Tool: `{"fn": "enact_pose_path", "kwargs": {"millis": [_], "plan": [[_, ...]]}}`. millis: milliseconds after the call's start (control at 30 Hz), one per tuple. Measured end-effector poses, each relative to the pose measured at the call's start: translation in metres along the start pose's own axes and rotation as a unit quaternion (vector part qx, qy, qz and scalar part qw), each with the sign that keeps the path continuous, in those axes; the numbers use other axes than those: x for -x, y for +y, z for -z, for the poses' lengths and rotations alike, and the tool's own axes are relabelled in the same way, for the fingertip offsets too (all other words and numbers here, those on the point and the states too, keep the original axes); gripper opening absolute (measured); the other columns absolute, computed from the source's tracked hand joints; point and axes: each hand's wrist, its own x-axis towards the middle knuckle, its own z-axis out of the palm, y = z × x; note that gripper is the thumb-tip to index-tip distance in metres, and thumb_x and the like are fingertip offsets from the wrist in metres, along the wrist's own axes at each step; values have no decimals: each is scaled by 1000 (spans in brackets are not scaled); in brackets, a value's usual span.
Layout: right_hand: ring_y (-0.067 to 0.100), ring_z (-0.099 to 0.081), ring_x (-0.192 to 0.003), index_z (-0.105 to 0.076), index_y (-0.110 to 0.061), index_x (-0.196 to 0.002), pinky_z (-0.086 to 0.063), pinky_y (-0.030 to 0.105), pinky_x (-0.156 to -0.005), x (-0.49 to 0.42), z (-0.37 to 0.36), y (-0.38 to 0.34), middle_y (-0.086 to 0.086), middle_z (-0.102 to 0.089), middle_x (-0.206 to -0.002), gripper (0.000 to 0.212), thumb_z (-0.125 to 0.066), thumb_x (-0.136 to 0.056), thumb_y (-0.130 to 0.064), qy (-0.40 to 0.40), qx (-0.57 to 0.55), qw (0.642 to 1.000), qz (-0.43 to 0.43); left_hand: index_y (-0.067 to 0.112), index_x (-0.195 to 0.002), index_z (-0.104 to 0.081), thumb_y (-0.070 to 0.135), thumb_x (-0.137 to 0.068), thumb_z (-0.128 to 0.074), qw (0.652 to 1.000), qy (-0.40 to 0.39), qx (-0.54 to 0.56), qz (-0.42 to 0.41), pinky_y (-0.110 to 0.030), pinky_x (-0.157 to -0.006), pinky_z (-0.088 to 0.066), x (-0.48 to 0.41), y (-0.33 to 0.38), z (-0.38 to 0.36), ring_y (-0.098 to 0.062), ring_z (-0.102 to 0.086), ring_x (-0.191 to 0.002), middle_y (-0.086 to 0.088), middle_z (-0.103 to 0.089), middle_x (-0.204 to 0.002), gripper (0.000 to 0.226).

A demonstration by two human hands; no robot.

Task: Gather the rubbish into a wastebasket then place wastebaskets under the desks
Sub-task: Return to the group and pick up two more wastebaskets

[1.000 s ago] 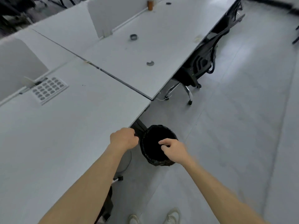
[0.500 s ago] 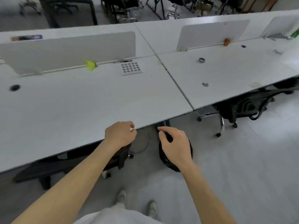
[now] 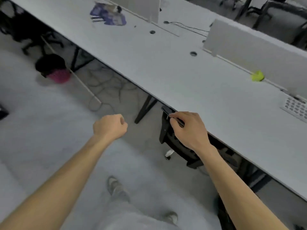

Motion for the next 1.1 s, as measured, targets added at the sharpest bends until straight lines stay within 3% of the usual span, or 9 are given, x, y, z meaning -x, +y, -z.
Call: {"fn": "enact_pose_path", "kwargs": {"millis": [167,333,433,600,800,1100], "plan": [[20,-53,-125,-62,-37,-127,-46,43,-101,-82,-75,-107,-15,-64,-127,46,-39,-91,-54,-95,39,988,112,28,-116,-66,36,-92,-48,992,26,32,122,-33,-85,-43,-43,-158,33,-30,-60,-114,-4,-67,-122,32],[24,-50,-127,-60,-36,-129,-49,45,-97,-145,-136,-214,-14,-64,-127,36,-51,-94,-42,-155,53,974,157,31,-125,-61,38,-95,-44,976,24,58,211,-34,-87,-42,-65,-289,65,-27,-58,-112,-1,-67,-119,36],[29,-49,-127,-60,-33,-131,-47,48,-98,-181,-157,-257,-7,-63,-132,39,-50,-94,-41,-175,56,967,175,31,-129,-60,39,-95,-43,969,16,77,233,-34,-91,-43,-84,-330,76,-27,-57,-114,-2,-66,-122,38],[26,-55,-121,-61,-38,-123,-45,49,-100,-266,-196,-317,-12,-65,-125,54,-30,-83,-59,-187,49,957,218,32,-131,-58,40,-96,-43,961,5,100,256,-33,-92,-42,-151,-371,96,-24,-58,-113,0,-65,-123,39],[32,-56,-117,-61,-34,-128,-51,49,-93,-393,-230,-382,-1,-67,-122,44,-48,-88,-47,-206,35,947,245,34,-131,-59,38,-96,-44,946,62,139,285,-36,-97,-43,-254,-401,142,-22,-57,-117,5,-64,-128,38],[32,-53,-119,-59,-30,-133,-48,45,-96,-544,-293,-519,4,-65,-123,38,-54,-95,-34,-244,47,914,321,34,-126,-60,38,-95,-43,908,105,177,364,-39,-99,-45,-352,-494,205,-21,-58,-115,7,-67,-123,36]]}}
